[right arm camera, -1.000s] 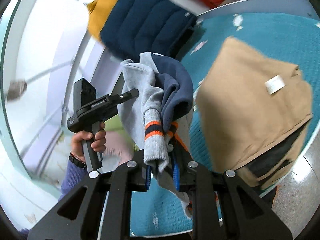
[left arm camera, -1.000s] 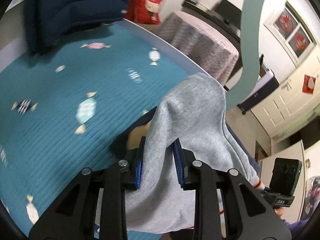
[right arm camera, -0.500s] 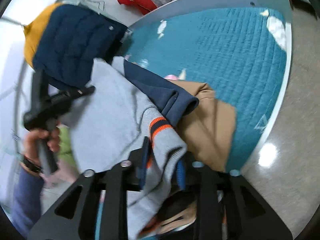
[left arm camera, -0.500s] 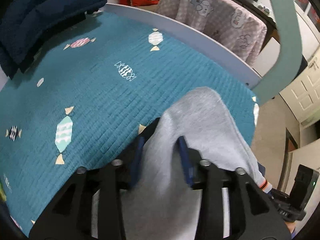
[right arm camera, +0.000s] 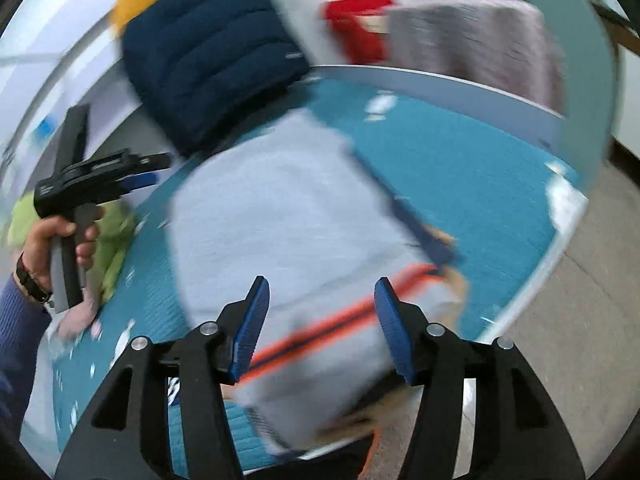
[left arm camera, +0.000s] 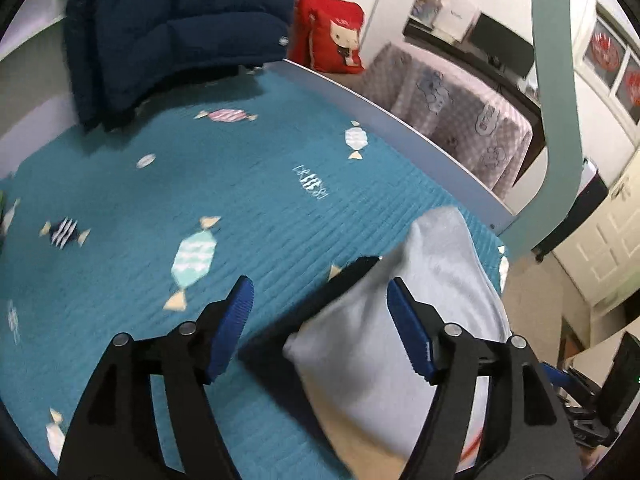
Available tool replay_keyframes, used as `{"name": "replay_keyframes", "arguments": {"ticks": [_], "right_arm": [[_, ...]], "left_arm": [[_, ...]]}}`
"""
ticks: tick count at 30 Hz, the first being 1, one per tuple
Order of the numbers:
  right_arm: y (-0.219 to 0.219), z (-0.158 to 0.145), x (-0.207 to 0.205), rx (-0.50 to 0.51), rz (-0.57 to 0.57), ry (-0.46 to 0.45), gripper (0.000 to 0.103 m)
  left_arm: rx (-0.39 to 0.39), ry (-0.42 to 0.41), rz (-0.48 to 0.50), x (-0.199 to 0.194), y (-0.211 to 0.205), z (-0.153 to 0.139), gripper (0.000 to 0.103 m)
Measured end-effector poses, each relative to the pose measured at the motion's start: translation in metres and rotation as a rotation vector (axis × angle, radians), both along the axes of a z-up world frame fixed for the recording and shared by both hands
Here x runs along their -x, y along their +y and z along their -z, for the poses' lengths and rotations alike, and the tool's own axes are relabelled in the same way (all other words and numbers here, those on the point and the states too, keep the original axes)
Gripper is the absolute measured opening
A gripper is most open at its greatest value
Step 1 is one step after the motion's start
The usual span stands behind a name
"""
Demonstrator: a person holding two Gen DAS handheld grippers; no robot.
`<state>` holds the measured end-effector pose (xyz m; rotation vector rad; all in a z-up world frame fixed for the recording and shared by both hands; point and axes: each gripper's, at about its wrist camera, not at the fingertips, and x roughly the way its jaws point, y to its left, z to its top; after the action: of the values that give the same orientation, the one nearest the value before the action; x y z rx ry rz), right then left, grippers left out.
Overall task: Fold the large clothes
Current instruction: 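Lower the folded jacket onto the beige garment pile and open both grippers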
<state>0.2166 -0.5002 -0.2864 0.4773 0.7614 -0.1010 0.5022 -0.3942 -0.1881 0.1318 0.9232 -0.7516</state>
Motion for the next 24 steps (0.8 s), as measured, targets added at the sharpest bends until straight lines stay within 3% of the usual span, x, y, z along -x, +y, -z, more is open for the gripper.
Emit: {"name": "replay_keyframes", "arguments": {"ticks": [2, 4, 7, 12, 14, 16, 20, 22, 24], "right_arm": [[0.013, 0.012, -0.022, -0.013, -0.044, 0.027, 0.053], [0.023, 0.038, -0.046, 0.010, -0.044, 0.128, 0.054], [0.025, 0.055, -0.055, 0.008, -0.020, 0.154, 0.057], [0.042, 0.025, -0.034, 0.056, 0.001, 0.145, 0.057], [0.064, 0.005, -0.023, 0.114, -0.012, 0.141, 0.060], [0.091, -0.009, -0.008, 0.176, -0.033, 0.127, 0.070], [0.144, -0.023, 0.017, 0.282, -0.069, 0.143, 0.074], [0.166, -0.028, 0.025, 0.299, -0.092, 0.174, 0.084], [0.192, -0.038, 0.038, 0.320, -0.132, 0.158, 0.085]], "left_arm": [[-0.005, -0.018, -0.024, 0.015, 0.026, 0.002, 0.074], [-0.030, -0.027, -0.057, 0.030, 0.051, 0.010, 0.075], [-0.035, 0.008, -0.118, 0.052, 0.087, 0.026, 0.077], [0.005, 0.051, -0.200, 0.094, 0.130, 0.047, 0.080], [-0.014, 0.039, -0.218, 0.117, 0.140, 0.052, 0.081], [-0.028, 0.012, -0.211, 0.138, 0.146, 0.054, 0.082], [-0.002, 0.014, -0.211, 0.173, 0.162, 0.052, 0.092], [-0.007, -0.019, -0.210, 0.196, 0.171, 0.044, 0.092], [0.029, -0.024, -0.231, 0.215, 0.186, 0.036, 0.092]]}}
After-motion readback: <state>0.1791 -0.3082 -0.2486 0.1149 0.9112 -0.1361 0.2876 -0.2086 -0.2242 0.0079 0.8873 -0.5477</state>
